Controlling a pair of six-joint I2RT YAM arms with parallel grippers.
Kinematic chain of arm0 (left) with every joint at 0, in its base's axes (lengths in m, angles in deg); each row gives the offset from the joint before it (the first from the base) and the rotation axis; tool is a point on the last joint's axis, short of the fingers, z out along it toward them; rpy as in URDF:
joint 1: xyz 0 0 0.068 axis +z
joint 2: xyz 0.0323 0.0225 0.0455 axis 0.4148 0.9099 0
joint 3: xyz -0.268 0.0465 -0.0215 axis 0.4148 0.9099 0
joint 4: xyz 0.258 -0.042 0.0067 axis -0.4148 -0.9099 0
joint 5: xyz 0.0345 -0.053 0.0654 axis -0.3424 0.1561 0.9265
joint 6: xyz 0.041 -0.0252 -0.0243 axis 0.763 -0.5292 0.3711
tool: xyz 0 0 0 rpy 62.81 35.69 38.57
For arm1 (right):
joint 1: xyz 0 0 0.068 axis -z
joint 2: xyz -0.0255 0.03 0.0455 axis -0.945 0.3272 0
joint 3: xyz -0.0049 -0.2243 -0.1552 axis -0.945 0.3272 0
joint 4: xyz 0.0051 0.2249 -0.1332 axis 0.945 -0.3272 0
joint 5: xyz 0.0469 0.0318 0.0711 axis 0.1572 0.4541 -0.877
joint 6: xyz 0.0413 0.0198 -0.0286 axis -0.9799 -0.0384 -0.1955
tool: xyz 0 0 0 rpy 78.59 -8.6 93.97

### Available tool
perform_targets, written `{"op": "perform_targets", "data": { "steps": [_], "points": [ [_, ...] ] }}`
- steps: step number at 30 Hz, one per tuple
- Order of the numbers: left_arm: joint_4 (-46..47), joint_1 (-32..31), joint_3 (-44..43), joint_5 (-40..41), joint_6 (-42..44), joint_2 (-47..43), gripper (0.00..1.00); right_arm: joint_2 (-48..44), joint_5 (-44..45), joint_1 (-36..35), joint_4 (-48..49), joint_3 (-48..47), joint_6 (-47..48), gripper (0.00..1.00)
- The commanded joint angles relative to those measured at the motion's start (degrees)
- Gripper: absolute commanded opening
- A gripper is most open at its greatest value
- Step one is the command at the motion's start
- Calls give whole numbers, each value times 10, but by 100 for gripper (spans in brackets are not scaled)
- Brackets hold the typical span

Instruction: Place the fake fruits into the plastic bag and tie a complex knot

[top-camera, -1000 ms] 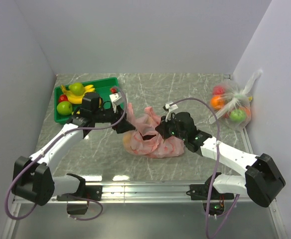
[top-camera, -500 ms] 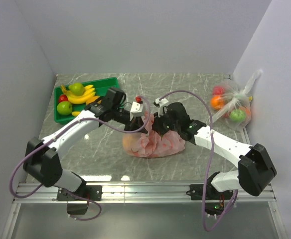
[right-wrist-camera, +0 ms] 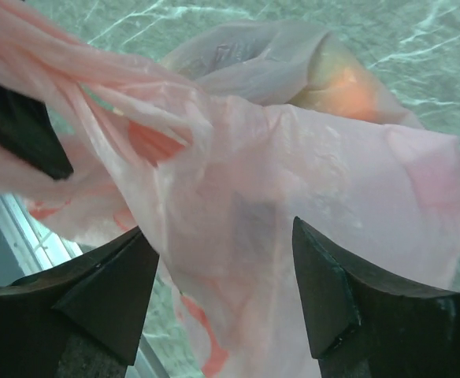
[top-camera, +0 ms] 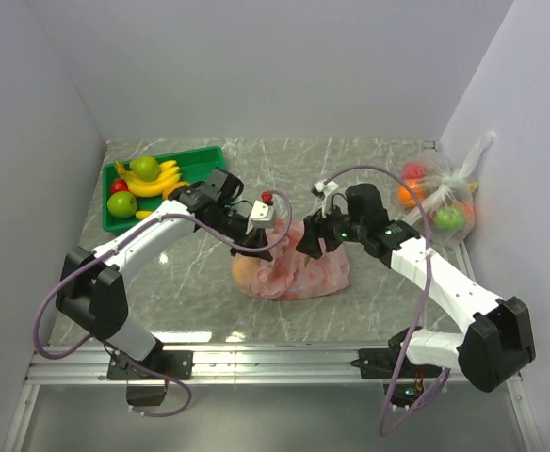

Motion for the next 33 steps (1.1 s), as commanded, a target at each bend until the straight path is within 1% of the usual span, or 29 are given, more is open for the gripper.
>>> {"op": "perform_targets", "data": {
  "steps": [1, 2, 3, 5, 6, 8, 9, 11, 12, 16, 19, 21, 26, 29, 30, 31, 32, 33],
  "points": [
    [-26, 3, -31, -5, 34, -15, 0, -20, -55, 21, -33, -21, 54, 74],
    [-27, 4, -34, -5, 32, -14, 0, -14, -60, 22, -30, -22, 57, 74],
    [-28, 3, -36, -6, 30, -13, 1, -11, -62, 21, -25, -23, 59, 69],
    [-34, 3, -48, -6, 27, -6, 1, 10, -71, 22, -2, -29, 52, 63],
    [-38, 2, -55, -7, 28, -3, 1, 17, -80, 21, 8, -31, 45, 57],
    [-56, 0, -73, -2, 34, 8, 2, 42, -90, 21, 33, -46, 23, 53],
    [-61, -1, -80, 0, 36, 12, 2, 51, -101, 20, 38, -52, 16, 37],
    [-55, -4, -92, 10, 22, 19, 2, 70, -106, 19, 43, -72, 6, 17],
    [-50, -6, -96, 14, 14, 21, 3, 76, -102, 18, 41, -77, 6, 0],
    [-26, -22, -106, 35, -33, 26, 4, 86, -92, 5, 2, -93, 19, 0],
    [21, -23, -92, 42, -82, 25, 6, 82, -103, -4, -23, -95, 37, 0],
    [52, -23, -86, 56, -103, 27, 7, 76, -112, -6, -34, -91, 54, 0],
    [70, -23, -92, 65, -137, 44, 9, 87, -169, -7, -116, -109, 125, 0],
    [61, -24, -93, 60, -124, 48, 12, 86, -191, -6, -132, -112, 143, 9],
    [62, -24, -92, 58, -121, 48, 15, 85, -196, -5, -131, -112, 141, 17],
    [60, -24, -88, 56, -115, 48, 16, 86, -198, -6, -129, -115, 137, 22],
    [59, -24, -87, 52, -110, 48, 18, 87, -200, -6, -124, -117, 132, 26],
    [59, -27, -87, 51, -108, 48, 20, 89, -198, -6, -118, -119, 120, 27]
  ]
}}
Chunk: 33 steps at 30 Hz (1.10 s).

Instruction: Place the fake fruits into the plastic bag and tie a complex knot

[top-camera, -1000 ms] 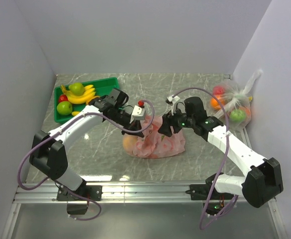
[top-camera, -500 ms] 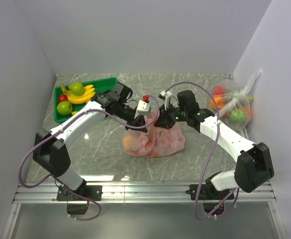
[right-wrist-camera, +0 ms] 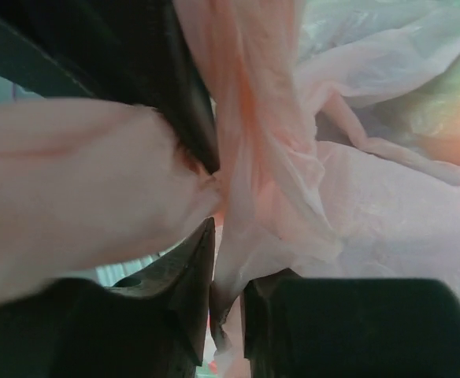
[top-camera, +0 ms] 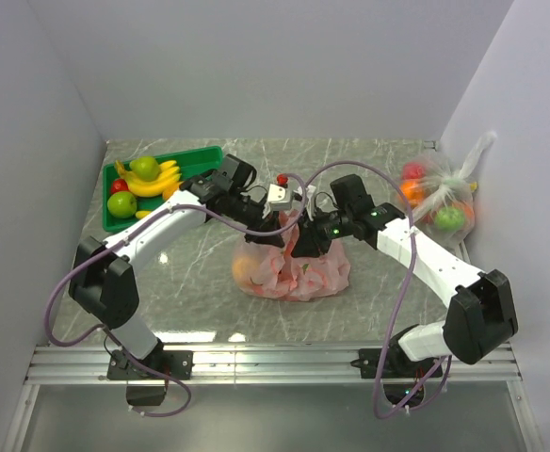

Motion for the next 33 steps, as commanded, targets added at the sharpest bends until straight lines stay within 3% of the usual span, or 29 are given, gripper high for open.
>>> {"op": "perform_targets", "data": {
  "steps": [1, 3, 4, 5, 6, 9, 17, 19, 20, 22, 23, 33],
  "points": [
    [9, -7, -4, -14, 10, -4, 21, 4, -27, -2, 4, -35, -4, 29],
    [6, -12, -5, -13, 16, -4, 25, 14, -24, -2, 5, -43, -12, 28],
    [7, -15, -6, -9, 11, -5, 27, 19, -27, -2, 0, -47, -13, 21],
    [3, -15, -8, -11, 11, -6, 29, 25, -25, -2, 0, -50, -16, 5],
    [-2, -14, -9, -7, 11, -8, 37, 26, -24, -1, 1, -50, -19, 1],
    [-2, -12, 3, 7, -3, -31, 49, 19, -23, 8, 8, -41, -23, 0],
    [47, -4, 70, 36, -76, -106, 62, 0, -24, 16, 15, -18, -25, 0],
    [47, -1, 76, 37, -80, -113, 67, -3, -24, 16, 10, -18, -24, 11],
    [48, -1, 77, 39, -81, -114, 68, -6, -21, 18, 10, -18, -24, 31],
    [52, 0, 79, 38, -86, -116, 68, -18, -20, 24, 15, -11, -29, 56],
    [52, 0, 80, 37, -87, -116, 68, -23, -19, 27, 14, -9, -29, 80],
    [80, 4, 81, 28, -106, -116, 59, -48, -18, 80, 3, 15, -19, 82]
  ]
}}
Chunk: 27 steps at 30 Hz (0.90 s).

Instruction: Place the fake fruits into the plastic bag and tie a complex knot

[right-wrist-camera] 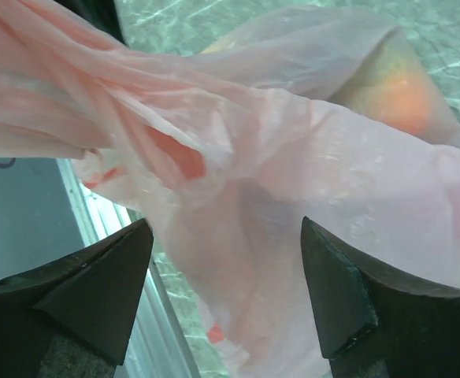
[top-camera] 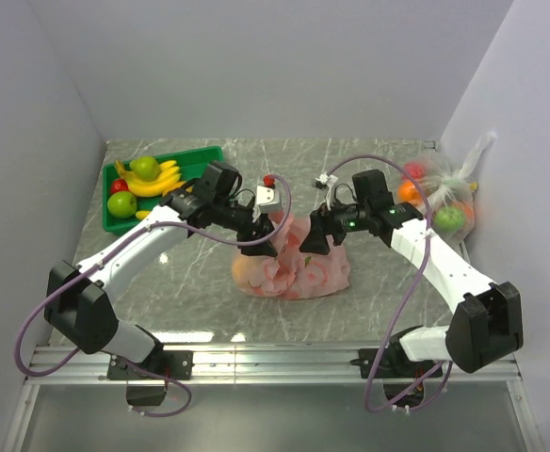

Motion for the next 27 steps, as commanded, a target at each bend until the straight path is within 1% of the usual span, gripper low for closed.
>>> {"op": "perform_targets", "data": {
  "steps": [1, 3, 4, 6, 7, 8, 9, 10, 11, 14, 15, 19, 21, 23, 27],
  "points": [
    [22, 2, 0, -9, -11, -12, 58, -13, -13, 14, 3, 12, 14, 79],
    [20, 2, -2, -9, -5, -11, 57, -8, -16, 14, 12, 16, 16, 74],
    [19, 3, -2, -7, -4, -11, 57, -6, -23, 15, 18, 17, 13, 68],
    [8, 3, -3, -9, 5, -10, 53, -3, -31, 15, 38, 18, 5, 57],
    [1, 3, -4, -7, 17, -9, 45, -3, -37, 14, 52, 18, -1, 42],
    [-4, 3, -4, -7, 23, -9, 40, 0, -39, 14, 52, 18, -4, 36],
    [-7, 4, -3, -7, 27, -11, 34, 1, -41, 14, 60, 17, -6, 27],
    [-4, 4, -2, -10, 29, -12, 28, 2, -40, 14, 65, 15, -11, 6],
    [1, 4, -2, -19, 27, -13, 19, 3, -41, 12, 68, 14, -21, 0],
    [18, 0, -19, -48, 14, -11, 8, 5, -45, 11, 84, 13, -43, 0],
    [27, -6, -23, -54, 5, -6, 7, 5, -45, 7, 94, 12, -48, 0],
    [66, -19, -31, -61, -10, 14, 5, 16, -40, -9, 93, 6, -51, 0],
    [87, -21, -31, -56, -36, 24, 4, 20, -37, -16, 86, 4, -41, 0],
    [115, -25, -30, -37, -54, 30, 4, 23, -36, -23, 74, 1, -28, 0],
    [138, -33, -23, 5, -53, 42, 4, 26, -49, -27, 65, -2, -21, 0]
  ]
}}
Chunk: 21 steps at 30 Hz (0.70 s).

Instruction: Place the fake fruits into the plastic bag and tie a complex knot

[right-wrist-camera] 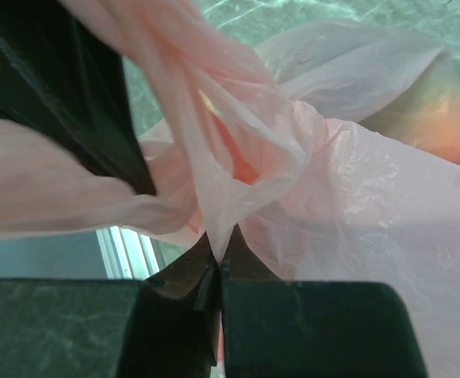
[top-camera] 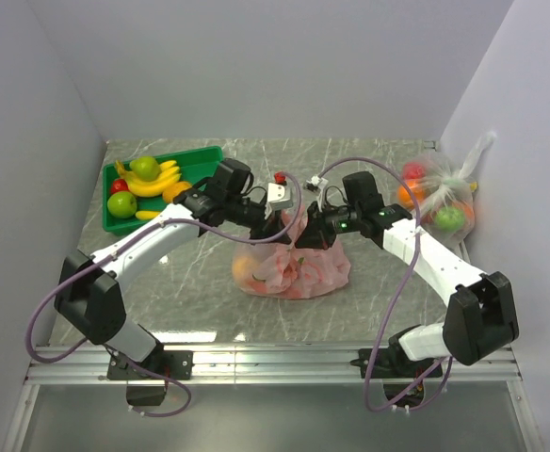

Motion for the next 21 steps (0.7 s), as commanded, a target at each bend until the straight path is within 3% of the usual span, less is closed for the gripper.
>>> {"op": "perform_targets", "data": {
  "steps": [1, 3, 6, 7, 17, 21],
  "points": [
    [55, -10, -13, 25, -20, 8, 4, 0, -32, -5, 0, -20, 13, 2],
    [56, -10, -10, 28, -22, 11, 5, -7, -47, -6, 1, -18, 18, 9],
    [52, -9, -2, 22, -14, 12, 5, -19, -66, -4, 2, -12, 27, 33],
    [49, -10, 0, 19, -7, 13, 5, -20, -68, -5, 2, -12, 30, 36],
    [18, -11, -9, 13, 32, 32, 6, 4, -84, -5, -15, -41, 51, 44],
    [21, -11, -18, 13, 35, 36, 6, 16, -84, -9, -21, -51, 62, 42]
  ]
}}
